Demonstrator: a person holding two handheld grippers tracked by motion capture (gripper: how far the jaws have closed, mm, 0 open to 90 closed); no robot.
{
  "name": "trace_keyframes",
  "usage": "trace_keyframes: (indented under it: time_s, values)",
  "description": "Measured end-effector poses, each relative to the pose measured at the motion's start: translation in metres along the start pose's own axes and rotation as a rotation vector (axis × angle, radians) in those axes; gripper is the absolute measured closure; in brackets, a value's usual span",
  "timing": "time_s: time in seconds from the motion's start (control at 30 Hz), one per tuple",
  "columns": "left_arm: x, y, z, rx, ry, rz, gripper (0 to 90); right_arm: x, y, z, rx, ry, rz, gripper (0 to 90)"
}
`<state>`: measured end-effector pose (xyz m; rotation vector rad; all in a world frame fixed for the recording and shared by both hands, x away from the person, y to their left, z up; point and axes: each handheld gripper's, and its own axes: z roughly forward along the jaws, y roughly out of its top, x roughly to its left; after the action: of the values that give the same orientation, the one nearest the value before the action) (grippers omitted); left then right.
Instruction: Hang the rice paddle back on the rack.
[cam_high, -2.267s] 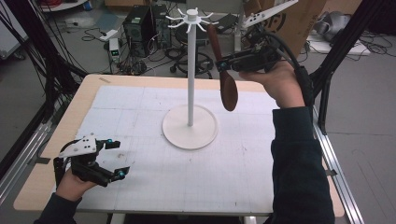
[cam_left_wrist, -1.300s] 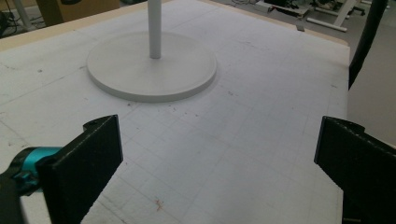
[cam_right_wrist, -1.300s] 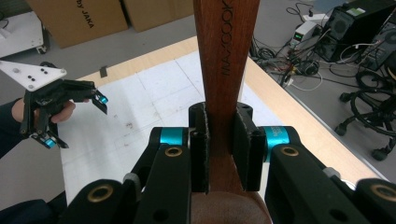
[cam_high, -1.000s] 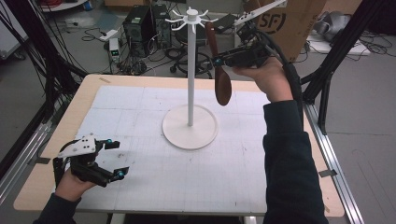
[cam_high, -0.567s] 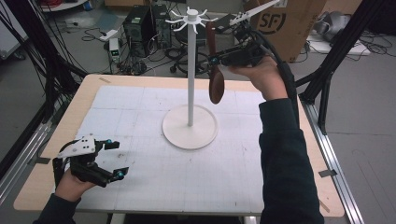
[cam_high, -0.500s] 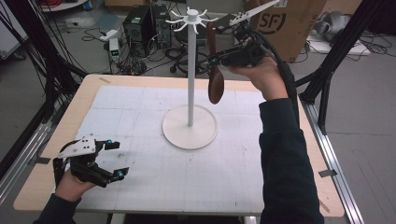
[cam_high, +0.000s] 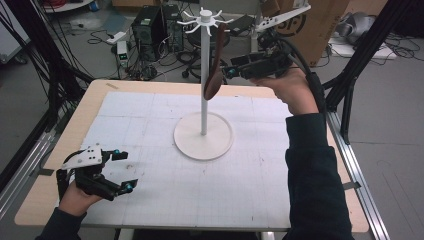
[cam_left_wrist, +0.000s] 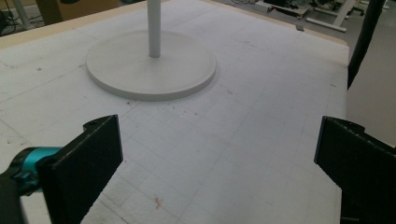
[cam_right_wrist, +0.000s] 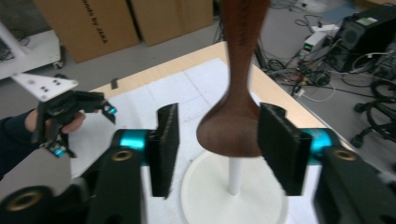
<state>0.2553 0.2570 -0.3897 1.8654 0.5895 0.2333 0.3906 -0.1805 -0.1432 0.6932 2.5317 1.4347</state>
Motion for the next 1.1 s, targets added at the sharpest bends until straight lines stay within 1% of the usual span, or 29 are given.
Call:
trace_keyframes:
  time_s: [0.03,0.13,0.2,0.23,0.3,0.33,0.53,0.57,0.63,0.7,0.77,0.83,0.93,1.0,1.03,1.07,1.1]
  values:
    - [0.000,0.000,0.000,0.001,-0.001,-0.001,1.6,0.002,-0.001,0.000,0.003,0.013,0.003,42.4]
    - [0.000,0.000,0.000,0.000,0.000,-0.002,1.6,0.005,-0.006,0.001,-0.005,0.049,-0.021,36.8]
    - [0.000,0.000,0.000,0.001,-0.001,-0.001,1.6,0.008,-0.009,0.001,-0.002,0.069,-0.022,32.6]
    - [0.000,0.000,0.000,0.001,-0.001,-0.001,1.6,0.009,-0.010,0.001,-0.007,0.074,-0.037,30.4]
    - [0.000,0.000,0.000,0.001,-0.001,-0.001,1.6,0.011,-0.013,0.001,-0.001,0.083,-0.035,26.2]
    - [0.000,0.000,0.000,0.001,-0.001,-0.001,1.6,0.012,-0.014,0.001,-0.002,0.085,-0.042,23.7]
    - [0.000,0.000,0.000,0.000,-0.001,-0.005,1.6,0.017,-0.022,-0.002,-0.022,0.100,-0.037,11.2]
    - [0.001,0.000,0.000,0.000,-0.001,-0.004,1.6,0.018,-0.024,-0.002,-0.029,0.099,-0.045,9.3]
    - [0.001,0.000,0.000,-0.001,-0.001,-0.006,1.6,0.020,-0.027,-0.002,-0.033,0.108,-0.055,8.5]
    - [0.001,0.000,0.000,0.000,-0.002,-0.004,1.6,0.023,-0.031,-0.002,-0.035,0.109,-0.064,2.9]
    - [0.001,0.000,0.000,0.000,-0.002,-0.004,1.6,0.024,-0.035,-0.001,-0.038,0.112,-0.084,1.4]
    - [0.001,0.000,0.000,0.000,-0.002,-0.006,1.6,0.026,-0.040,-0.001,-0.038,0.107,-0.090,0.3]
    - [0.001,0.000,0.000,-0.001,-0.002,-0.007,1.6,0.029,-0.046,0.001,-0.038,0.085,-0.099,0.3]
    - [0.001,0.000,0.000,-0.004,-0.003,-0.008,1.6,0.030,-0.050,0.002,-0.046,0.089,-0.110,0.2]
    - [0.001,0.000,0.000,-0.004,-0.003,-0.008,1.6,0.031,-0.052,0.002,-0.045,0.091,-0.102,0.2]
    - [0.001,0.000,0.000,-0.007,-0.001,-0.007,1.6,0.031,-0.054,0.003,-0.055,0.090,-0.115,0.2]
    - [0.001,0.000,0.000,-0.008,-0.002,-0.009,1.6,0.032,-0.057,0.003,-0.055,0.094,-0.111,0.3]
